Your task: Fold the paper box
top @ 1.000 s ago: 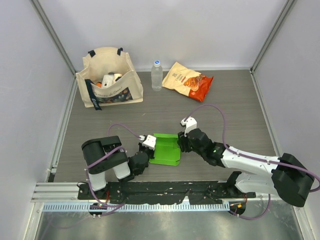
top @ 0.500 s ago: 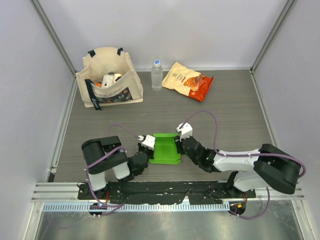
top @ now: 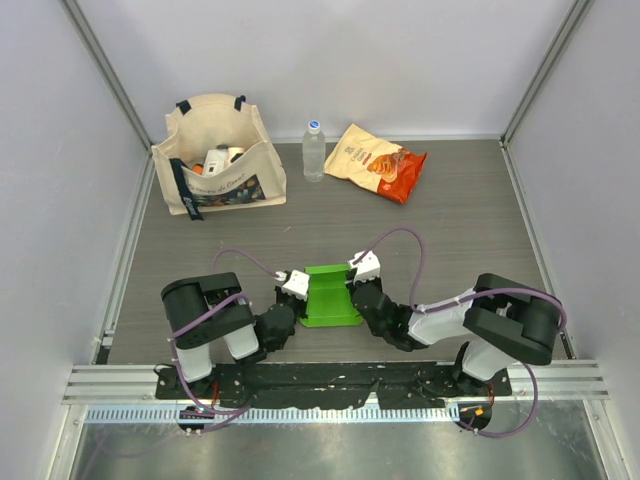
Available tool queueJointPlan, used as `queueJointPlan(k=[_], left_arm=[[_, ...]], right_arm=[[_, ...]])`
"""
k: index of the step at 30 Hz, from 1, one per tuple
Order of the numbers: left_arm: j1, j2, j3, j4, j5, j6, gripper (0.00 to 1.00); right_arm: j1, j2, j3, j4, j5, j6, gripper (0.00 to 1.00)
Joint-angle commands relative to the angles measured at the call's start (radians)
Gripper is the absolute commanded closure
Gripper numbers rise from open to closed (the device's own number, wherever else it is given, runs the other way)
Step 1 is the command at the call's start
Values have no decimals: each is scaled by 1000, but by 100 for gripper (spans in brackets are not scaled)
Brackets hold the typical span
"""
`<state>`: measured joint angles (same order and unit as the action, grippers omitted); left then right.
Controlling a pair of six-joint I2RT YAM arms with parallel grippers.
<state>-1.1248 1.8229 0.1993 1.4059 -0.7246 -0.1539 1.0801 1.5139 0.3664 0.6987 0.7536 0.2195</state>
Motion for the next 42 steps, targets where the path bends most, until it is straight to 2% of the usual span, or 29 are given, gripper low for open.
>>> queueJointPlan(k=[1, 6, 7, 9, 10, 11, 12, 13, 14, 16, 17, 20, 23, 25, 26, 28, 29, 30, 31, 32, 33, 34, 35, 36, 38, 39, 40, 41, 42], left_arm=[[-6, -7, -23, 133, -16, 14, 100], [-6, 1, -9, 131, -27, -7, 100], [-6, 3, -6, 130, -44, -16, 100], [-6, 7, 6, 116, -59, -39, 100], [-9, 9, 9, 111, -64, -44, 100], [-10, 9, 11, 108, -73, -47, 100], [-12, 10, 11, 107, -75, -49, 100], [-16, 10, 11, 104, -76, -50, 100], [-18, 12, 9, 102, -85, -52, 100], [-20, 12, 6, 100, -91, -59, 100], [-20, 12, 6, 99, -96, -59, 100], [-23, 15, 8, 97, -102, -64, 100], [-27, 18, 8, 97, -104, -62, 100], [-27, 18, 8, 99, -102, -59, 100], [-27, 16, 8, 99, -104, -59, 100], [-27, 21, 9, 100, -105, -55, 100], [-27, 21, 6, 103, -102, -53, 100], [-27, 21, 6, 105, -98, -52, 100], [-27, 21, 5, 107, -93, -52, 100], [-27, 21, 5, 108, -90, -50, 100], [-27, 21, 5, 108, -88, -49, 100], [-27, 21, 5, 110, -85, -47, 100], [-29, 26, 6, 108, -85, -42, 100], [-27, 29, 9, 110, -85, -42, 100], [-29, 38, 12, 114, -85, -44, 100], [-29, 48, 14, 122, -82, -45, 100], [-29, 50, 14, 128, -81, -45, 100], [-29, 52, 14, 130, -78, -45, 100], [-29, 50, 12, 133, -81, -44, 100]], right_arm=[[21, 71, 29, 140, 171, -8, 76], [58, 167, 74, 157, 243, 7, 93], [81, 204, 98, 154, 307, 23, 99], [118, 253, 132, 118, 418, 103, 99], [138, 300, 179, 79, 596, 151, 99], [171, 319, 204, 34, 656, 197, 99], [182, 333, 230, -102, 709, 261, 99], [190, 354, 300, -216, 746, 447, 99], [193, 362, 346, -560, 741, 630, 99], [195, 400, 481, -863, 768, 1016, 99], [196, 451, 523, -1101, 785, 1114, 99], [199, 546, 663, -1463, 808, 1437, 99], [211, 580, 723, -1705, 842, 1679, 99], [219, 571, 715, -1768, 845, 1722, 99], [222, 560, 701, -1774, 846, 1715, 99], [224, 502, 656, -1718, 822, 1598, 90], [224, 465, 623, -1576, 804, 1525, 87], [222, 360, 574, -1401, 718, 1174, 83], [219, 263, 380, -1123, 637, 883, 81], [210, 176, 230, -430, 530, 628, 78], [201, 107, 100, -212, 407, 402, 68], [193, 41, 70, -208, 399, 444, 65], [190, 40, 122, -471, 427, 513, 64], [190, 39, 144, -479, 425, 439, 59], [181, -27, 74, -313, 316, 364, 54], [170, -43, 57, -303, 287, 356, 44], [161, -50, 60, -317, 218, 347, 44], [155, -69, 59, -311, 189, 334, 33], [155, -83, 57, -315, 161, 334, 15]])
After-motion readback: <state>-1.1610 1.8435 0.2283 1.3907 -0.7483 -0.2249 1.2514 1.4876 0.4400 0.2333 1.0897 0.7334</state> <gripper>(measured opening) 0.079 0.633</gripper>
